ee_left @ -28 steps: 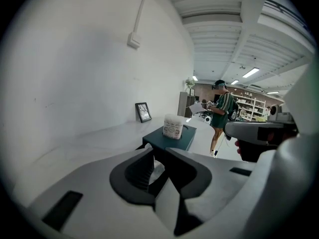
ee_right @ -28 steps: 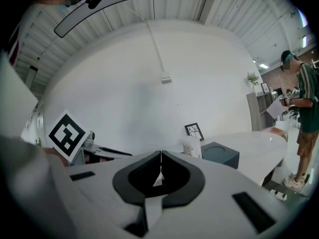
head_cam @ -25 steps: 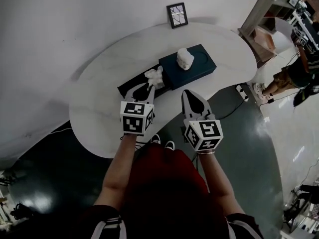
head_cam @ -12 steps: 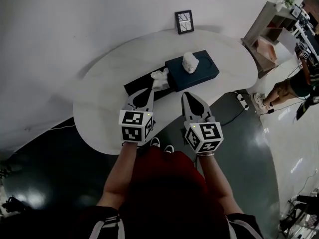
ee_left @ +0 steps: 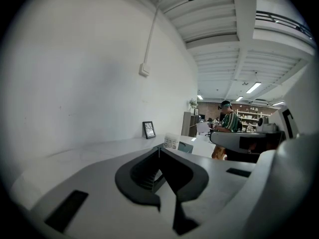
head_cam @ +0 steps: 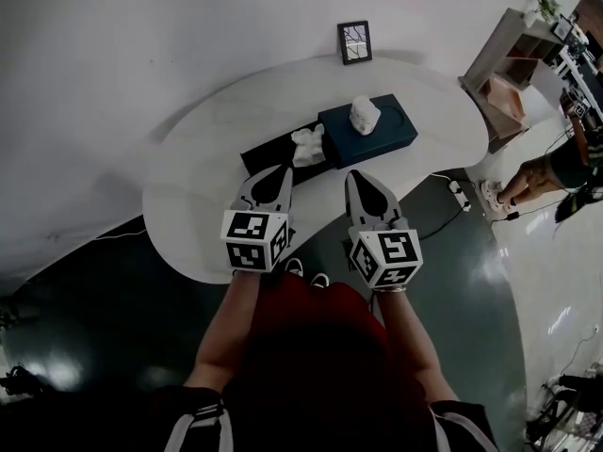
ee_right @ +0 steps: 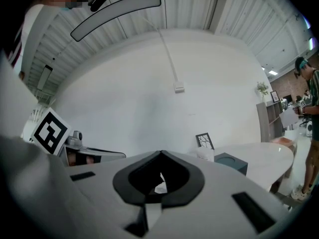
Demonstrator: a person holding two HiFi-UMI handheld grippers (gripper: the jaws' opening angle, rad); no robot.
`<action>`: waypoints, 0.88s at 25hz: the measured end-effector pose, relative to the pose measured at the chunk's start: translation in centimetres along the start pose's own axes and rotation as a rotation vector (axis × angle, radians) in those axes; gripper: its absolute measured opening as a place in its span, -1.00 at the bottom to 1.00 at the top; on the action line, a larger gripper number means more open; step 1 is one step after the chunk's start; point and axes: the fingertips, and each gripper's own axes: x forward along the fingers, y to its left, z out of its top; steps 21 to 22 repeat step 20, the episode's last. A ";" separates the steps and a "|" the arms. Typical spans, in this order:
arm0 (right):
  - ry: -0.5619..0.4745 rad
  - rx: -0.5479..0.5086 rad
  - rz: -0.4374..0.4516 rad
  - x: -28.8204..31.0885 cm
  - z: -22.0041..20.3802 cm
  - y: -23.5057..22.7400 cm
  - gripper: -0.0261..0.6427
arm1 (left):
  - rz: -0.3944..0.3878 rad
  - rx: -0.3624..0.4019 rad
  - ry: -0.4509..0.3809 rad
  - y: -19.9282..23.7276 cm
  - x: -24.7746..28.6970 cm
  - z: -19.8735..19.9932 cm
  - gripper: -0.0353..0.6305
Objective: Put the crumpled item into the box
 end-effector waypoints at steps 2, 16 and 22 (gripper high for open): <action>0.000 0.000 -0.001 -0.1 0.0 0.1 -0.88 | -0.001 -0.001 -0.013 0.0 -0.3 0.2 -0.81; -0.008 -0.023 0.017 -1.5 -0.3 0.9 -0.88 | 0.004 -0.026 -0.033 -0.6 -1.7 -0.2 -0.81; -0.018 -0.024 0.009 -1.6 -0.1 0.7 -0.88 | -0.004 -0.018 -0.047 -0.8 -1.7 0.1 -0.81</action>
